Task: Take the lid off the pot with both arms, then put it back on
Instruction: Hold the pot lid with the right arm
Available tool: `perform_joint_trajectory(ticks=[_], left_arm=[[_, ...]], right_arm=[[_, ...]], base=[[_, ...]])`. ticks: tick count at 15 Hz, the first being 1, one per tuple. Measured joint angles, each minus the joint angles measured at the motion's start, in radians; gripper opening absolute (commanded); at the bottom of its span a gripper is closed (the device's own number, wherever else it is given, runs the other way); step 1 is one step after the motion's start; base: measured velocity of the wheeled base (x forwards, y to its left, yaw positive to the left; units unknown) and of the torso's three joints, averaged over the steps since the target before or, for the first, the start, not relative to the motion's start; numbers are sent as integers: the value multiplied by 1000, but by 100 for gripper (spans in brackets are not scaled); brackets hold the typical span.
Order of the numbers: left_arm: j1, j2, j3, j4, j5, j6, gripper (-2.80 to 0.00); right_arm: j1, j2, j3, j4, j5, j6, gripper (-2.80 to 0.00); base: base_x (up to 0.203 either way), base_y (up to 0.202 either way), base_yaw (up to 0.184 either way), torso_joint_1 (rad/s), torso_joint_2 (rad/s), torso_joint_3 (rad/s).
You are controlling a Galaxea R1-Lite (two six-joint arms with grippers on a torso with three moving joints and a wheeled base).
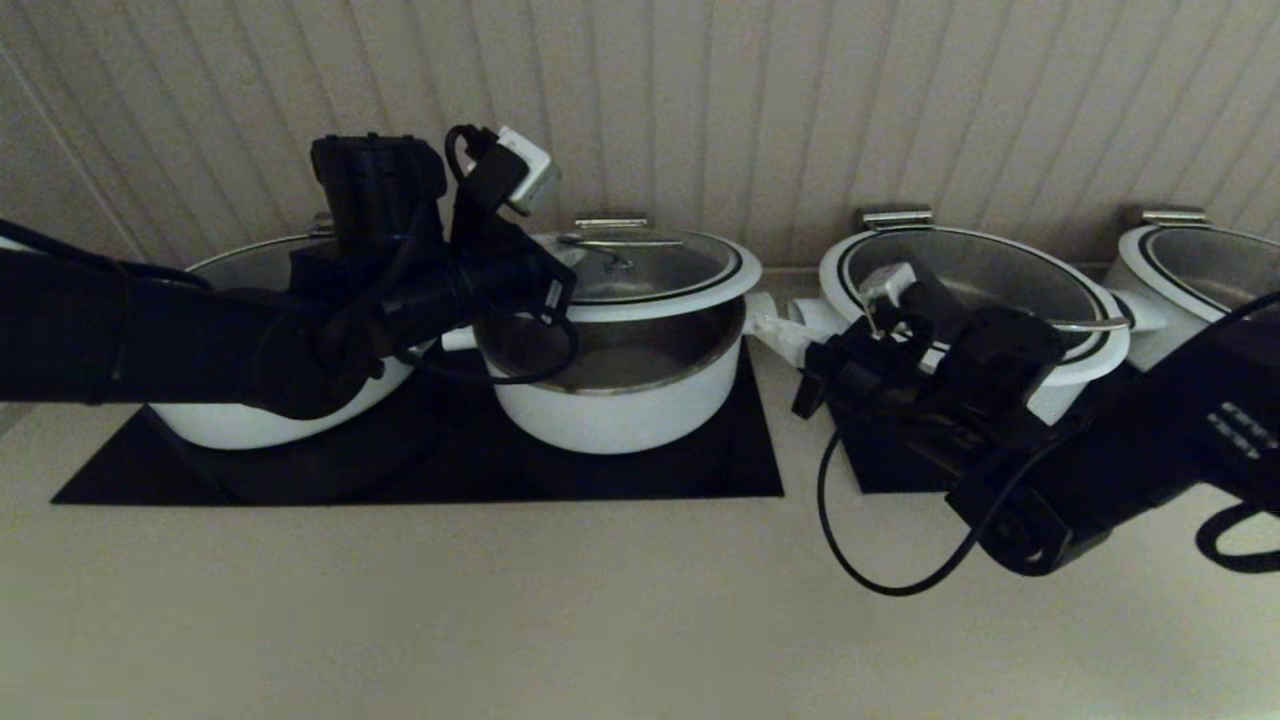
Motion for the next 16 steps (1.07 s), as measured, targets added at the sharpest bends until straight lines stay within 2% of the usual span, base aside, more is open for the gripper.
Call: perform_joint_trajectory(ticks=[9,16], left_arm=[[0,-9,23,-1,0,0,-280],[2,-31,52,5,0,1,-280]], right_arm=[[0,105,-189,2,-43,1,-280],[-1,137,-227,0,-45,1,-280]], base=[[0,0,0,0,0,0],[0,0,0,0,0,0]])
